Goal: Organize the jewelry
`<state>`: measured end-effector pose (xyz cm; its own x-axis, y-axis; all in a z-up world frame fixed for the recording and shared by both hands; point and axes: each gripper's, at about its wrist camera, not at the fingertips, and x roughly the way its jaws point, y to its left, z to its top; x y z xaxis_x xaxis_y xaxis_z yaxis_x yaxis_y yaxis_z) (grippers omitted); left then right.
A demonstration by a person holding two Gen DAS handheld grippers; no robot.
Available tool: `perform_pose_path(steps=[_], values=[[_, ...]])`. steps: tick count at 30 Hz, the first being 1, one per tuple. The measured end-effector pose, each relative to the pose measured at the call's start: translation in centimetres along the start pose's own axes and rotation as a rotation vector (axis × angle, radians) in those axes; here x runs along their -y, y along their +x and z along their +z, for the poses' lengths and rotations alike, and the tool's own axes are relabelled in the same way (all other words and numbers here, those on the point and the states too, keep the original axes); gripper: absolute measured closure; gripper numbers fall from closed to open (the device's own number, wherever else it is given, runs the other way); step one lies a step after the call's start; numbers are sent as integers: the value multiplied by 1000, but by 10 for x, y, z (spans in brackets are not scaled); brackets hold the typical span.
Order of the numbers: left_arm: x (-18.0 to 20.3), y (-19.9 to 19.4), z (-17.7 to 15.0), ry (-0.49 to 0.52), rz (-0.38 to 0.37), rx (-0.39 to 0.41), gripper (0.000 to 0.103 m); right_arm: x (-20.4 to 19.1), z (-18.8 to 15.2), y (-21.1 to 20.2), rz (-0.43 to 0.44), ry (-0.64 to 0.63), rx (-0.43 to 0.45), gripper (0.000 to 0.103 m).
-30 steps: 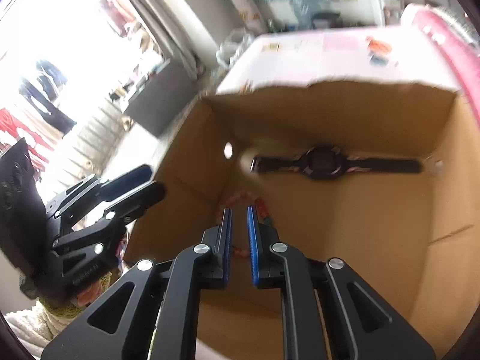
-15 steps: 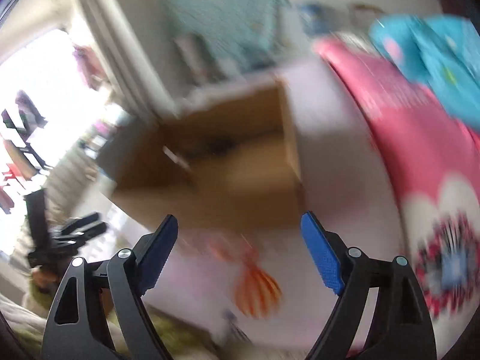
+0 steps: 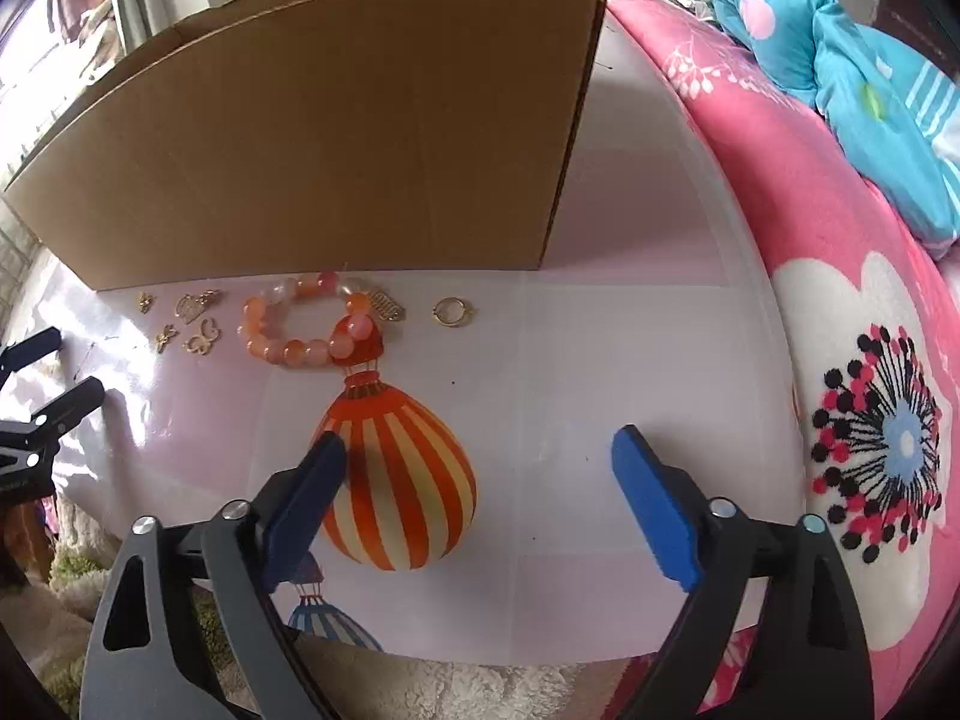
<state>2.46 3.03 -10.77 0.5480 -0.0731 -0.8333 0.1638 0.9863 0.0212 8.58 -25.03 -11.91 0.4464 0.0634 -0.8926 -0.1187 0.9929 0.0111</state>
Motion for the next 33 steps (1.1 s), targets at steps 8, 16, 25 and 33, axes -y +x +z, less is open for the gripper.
perform_pose_path(steps=[8,16,25,33], values=[[0,2,4,-3,2,-4,7,4,-1,3,-11,38,3,7],[2,-3,-7,6,2,36,7,5,-1,7,-9,52,35,6],[4,-2,-4,5,-4,24,7,17,13,-23,318,192,123,7],[3,-2,-5,3,-2,48,7,-30,41,-21,495,134,147,34]])
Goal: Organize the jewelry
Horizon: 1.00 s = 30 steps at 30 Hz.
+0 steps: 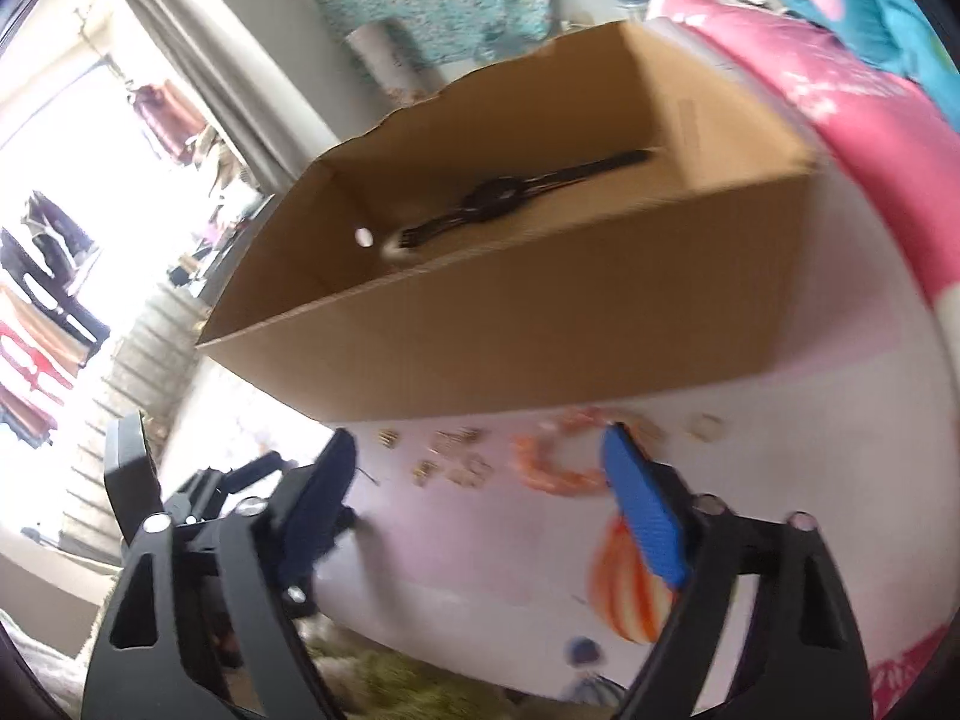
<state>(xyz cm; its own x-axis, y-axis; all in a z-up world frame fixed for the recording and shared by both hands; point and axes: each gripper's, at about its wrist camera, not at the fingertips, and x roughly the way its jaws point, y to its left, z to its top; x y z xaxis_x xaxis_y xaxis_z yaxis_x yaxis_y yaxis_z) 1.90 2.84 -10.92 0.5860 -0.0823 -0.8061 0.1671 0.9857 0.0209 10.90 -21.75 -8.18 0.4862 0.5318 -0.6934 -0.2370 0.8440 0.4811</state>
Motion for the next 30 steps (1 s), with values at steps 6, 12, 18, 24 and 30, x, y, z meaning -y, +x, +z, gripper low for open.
perform_pose_path(steps=[6,12,18,24,30], values=[[-1,0,-1,0,0,10,7,-13,22,20,10,12,-25,56],[0,0,-1,2,-2,16,7,-5,26,22,38,70,-35,62],[0,1,1,2,-2,15,7,-3,26,26,56,100,-12,62],[1,1,0,-4,2,20,7,-5,7,10,32,46,27,62],[1,1,0,-1,-1,22,7,-2,-25,-7,35,-11,14,62]])
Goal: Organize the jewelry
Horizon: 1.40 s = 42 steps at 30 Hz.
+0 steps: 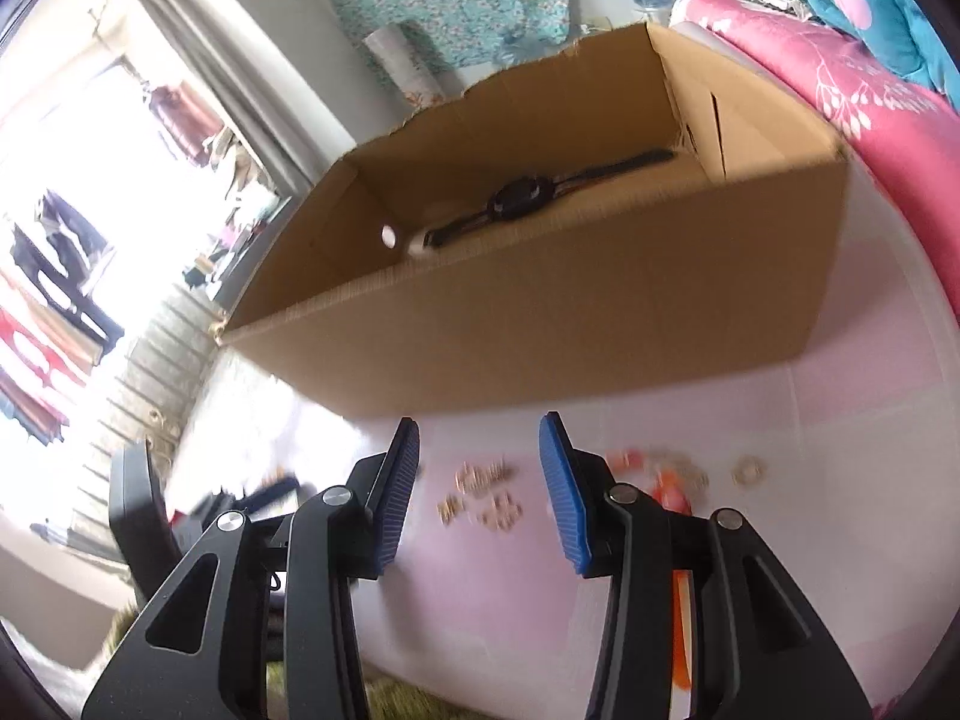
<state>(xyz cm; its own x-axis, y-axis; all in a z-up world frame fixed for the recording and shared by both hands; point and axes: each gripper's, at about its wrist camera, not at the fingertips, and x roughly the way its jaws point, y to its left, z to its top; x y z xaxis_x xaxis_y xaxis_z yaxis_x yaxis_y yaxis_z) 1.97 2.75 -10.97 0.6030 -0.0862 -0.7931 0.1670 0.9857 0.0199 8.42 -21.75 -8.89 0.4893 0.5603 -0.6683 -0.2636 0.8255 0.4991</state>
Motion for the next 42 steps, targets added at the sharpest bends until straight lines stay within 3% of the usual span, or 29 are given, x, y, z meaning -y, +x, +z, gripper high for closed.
perform_pose_path(steps=[9,14,22,28,30,34,40,42], values=[[1,3,3,10,-9,6,7,10,-45,-13,-46,-8,-48,62],[3,4,4,11,-9,3,7,25,-45,-27,-94,9,-17,62],[7,4,8,24,-13,-11,7,20,-41,-22,-91,-9,-16,66],[21,-16,6,78,-61,92,10,8,-38,-6,-81,-55,-47,69],[28,-19,7,107,-57,117,23,7,-36,-4,-75,-62,-52,70],[39,-16,10,144,-84,128,39,6,-34,2,-65,-66,-67,71],[58,-7,11,227,-108,128,54,8,-32,9,-61,-71,-84,71],[63,-3,13,245,-109,120,67,8,-30,11,-60,-71,-88,71]])
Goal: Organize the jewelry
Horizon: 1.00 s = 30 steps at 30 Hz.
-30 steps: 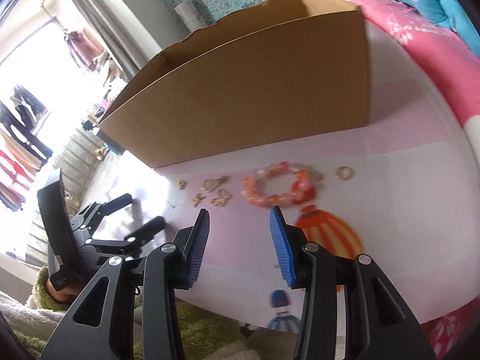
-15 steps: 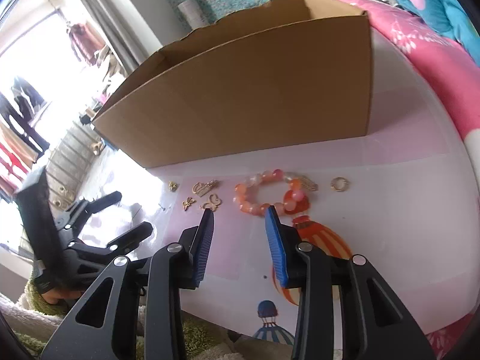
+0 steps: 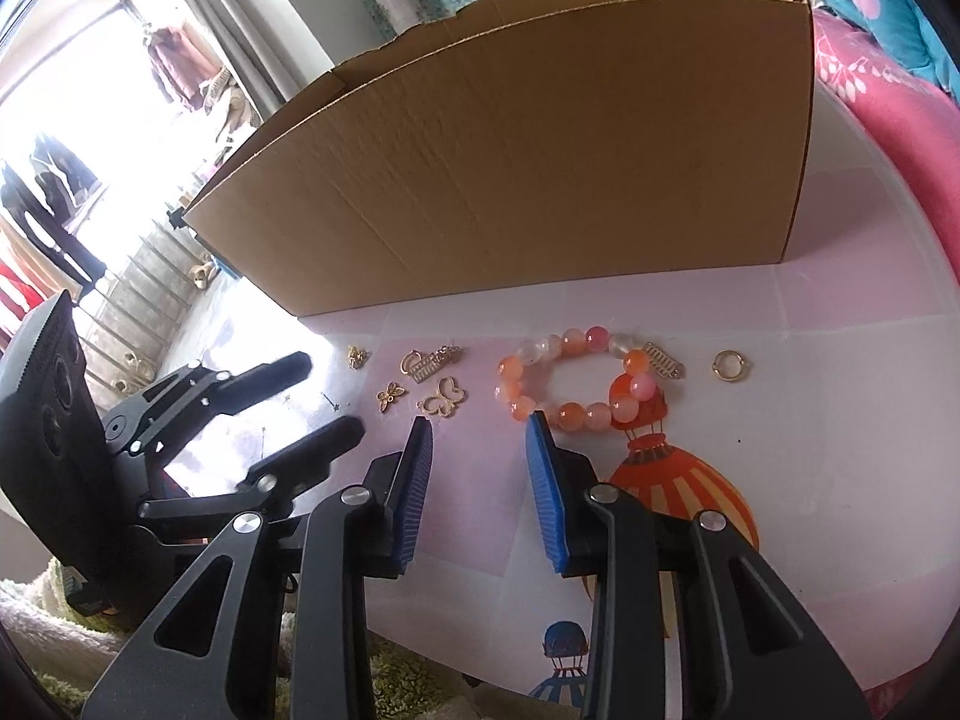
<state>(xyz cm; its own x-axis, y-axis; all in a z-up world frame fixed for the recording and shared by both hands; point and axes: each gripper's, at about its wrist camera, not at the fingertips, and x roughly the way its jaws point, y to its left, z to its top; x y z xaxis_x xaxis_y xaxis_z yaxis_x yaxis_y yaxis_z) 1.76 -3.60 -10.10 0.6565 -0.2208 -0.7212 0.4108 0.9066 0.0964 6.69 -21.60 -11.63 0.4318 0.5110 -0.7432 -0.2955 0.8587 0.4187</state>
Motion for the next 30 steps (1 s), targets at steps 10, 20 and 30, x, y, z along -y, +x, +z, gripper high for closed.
perform_pose_path(steps=[10,20,30], values=[[4,13,7,10,-67,-31,91,1,11,13,17,10,-15,71],[9,19,14,40,-77,-53,96,5,10,14,30,29,-12,71],[-3,13,9,-6,-85,-61,97,-4,3,4,26,-2,-12,71]])
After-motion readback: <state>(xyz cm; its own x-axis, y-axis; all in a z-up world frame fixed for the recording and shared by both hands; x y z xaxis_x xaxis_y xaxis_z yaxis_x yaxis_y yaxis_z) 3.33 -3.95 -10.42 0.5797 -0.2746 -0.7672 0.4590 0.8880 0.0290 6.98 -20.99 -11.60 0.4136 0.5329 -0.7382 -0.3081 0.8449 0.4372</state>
